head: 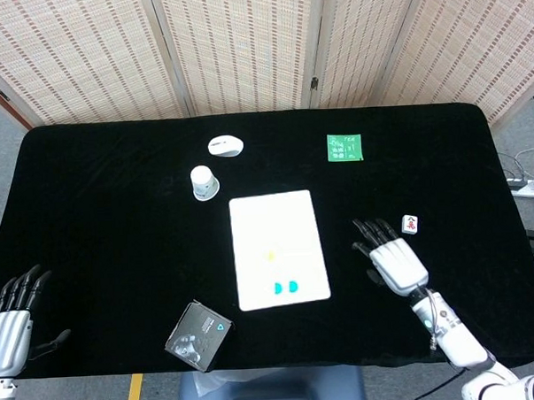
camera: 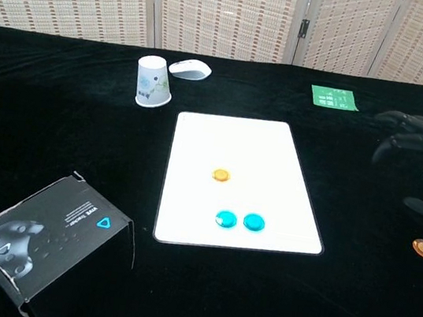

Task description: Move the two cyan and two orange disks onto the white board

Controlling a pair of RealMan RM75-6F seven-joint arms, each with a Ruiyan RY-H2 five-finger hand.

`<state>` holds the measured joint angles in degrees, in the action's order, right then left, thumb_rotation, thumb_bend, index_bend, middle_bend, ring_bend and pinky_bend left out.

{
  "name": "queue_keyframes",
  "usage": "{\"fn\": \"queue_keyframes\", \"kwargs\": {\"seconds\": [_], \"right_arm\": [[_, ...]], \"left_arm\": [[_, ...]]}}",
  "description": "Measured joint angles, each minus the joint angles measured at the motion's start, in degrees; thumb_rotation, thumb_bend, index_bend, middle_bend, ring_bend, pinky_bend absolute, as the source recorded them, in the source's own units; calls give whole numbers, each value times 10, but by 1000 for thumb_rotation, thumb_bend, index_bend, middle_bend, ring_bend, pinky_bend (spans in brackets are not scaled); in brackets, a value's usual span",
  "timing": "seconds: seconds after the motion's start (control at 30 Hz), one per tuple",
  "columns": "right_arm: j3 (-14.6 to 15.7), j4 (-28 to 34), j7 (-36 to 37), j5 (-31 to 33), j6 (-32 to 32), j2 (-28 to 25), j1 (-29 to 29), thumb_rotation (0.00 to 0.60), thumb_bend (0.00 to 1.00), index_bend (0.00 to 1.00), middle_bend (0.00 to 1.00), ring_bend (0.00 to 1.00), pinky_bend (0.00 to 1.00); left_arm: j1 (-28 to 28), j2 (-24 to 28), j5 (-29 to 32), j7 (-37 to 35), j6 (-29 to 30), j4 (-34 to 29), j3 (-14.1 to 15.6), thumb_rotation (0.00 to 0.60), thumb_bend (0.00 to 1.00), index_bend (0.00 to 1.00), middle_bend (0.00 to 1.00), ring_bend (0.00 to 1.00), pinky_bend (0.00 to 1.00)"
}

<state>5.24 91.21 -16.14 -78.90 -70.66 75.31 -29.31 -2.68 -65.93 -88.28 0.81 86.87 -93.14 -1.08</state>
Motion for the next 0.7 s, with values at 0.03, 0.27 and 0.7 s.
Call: {"fn": "queue_keyframes", "kwargs": {"seconds": [0.03,0.27,0.7], "right_arm": [[8,-5,9,-7,-8,-2,13,600,424,324,0,0,0],[30,-56,55,-25,-24,7,63,600,425,327,0,0,0],[16,-160,99,-23,33,60,82,600,424,372,9,0,0]], "left_arm": [[-1,0,0,1,-1,-1,0,600,191,86,0,10,0],[-5,0,-4,8,-3,-6,0,600,191,85,0,10,0],[-3,0,-1,6,-1,-5,2,600,191,84,0,10,0]]}}
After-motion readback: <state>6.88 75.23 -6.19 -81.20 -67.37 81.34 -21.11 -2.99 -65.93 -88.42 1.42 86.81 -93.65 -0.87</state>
